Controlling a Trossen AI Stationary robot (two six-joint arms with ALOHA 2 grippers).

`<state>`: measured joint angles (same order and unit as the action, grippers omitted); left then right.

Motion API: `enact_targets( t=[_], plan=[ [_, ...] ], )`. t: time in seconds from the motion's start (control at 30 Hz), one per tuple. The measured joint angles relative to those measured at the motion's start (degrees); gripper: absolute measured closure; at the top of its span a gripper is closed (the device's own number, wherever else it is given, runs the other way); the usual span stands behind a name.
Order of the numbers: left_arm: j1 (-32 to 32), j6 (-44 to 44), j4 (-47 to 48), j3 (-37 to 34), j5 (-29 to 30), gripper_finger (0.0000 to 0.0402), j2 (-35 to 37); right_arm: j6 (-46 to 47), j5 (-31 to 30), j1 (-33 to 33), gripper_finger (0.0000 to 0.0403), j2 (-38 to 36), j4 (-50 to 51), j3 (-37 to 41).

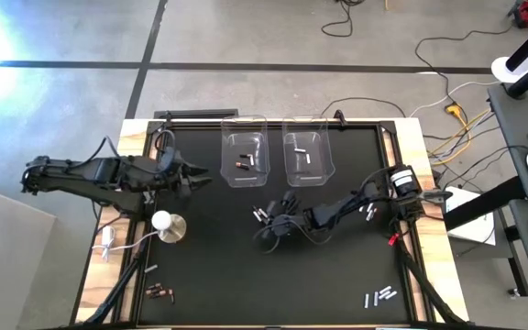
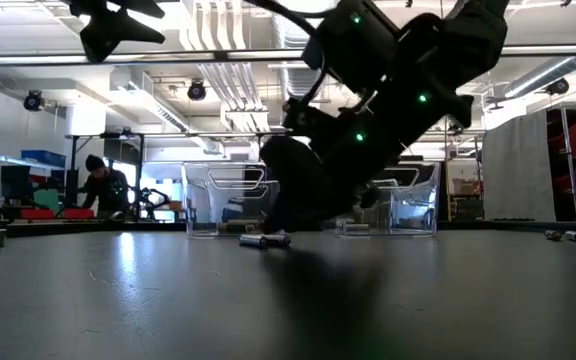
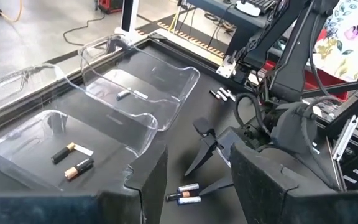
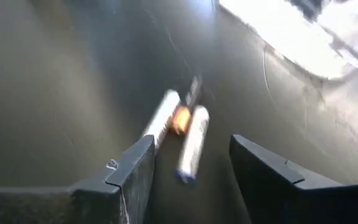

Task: Sort batteries
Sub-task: Put the white battery into the right transparent bin

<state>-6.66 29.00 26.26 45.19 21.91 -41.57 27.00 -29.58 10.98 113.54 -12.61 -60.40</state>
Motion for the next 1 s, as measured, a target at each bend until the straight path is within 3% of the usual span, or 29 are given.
enact_targets(
  t=[0.27, 0.7, 1.0],
  plan=[
    [0.0, 0.3, 0.0, 0.0, 0.0, 0.0247, -1.2, 1.9, -0.7, -1.0, 0.0239, 3.5, -0.5, 0.0],
    [0.0, -0.2, -0.1, 0.0, 0.0, 0.0247, -1.0, 2.5, 3.3, -1.2, 0.0368, 6.7, 2.2, -0.5],
    [0.0, -4.4, 0.0, 0.0, 1.4, 0.0247, -1.1, -0.8, 5.0, -1.2, 0.0364, 1.4, 14.0, -3.8]
  ],
)
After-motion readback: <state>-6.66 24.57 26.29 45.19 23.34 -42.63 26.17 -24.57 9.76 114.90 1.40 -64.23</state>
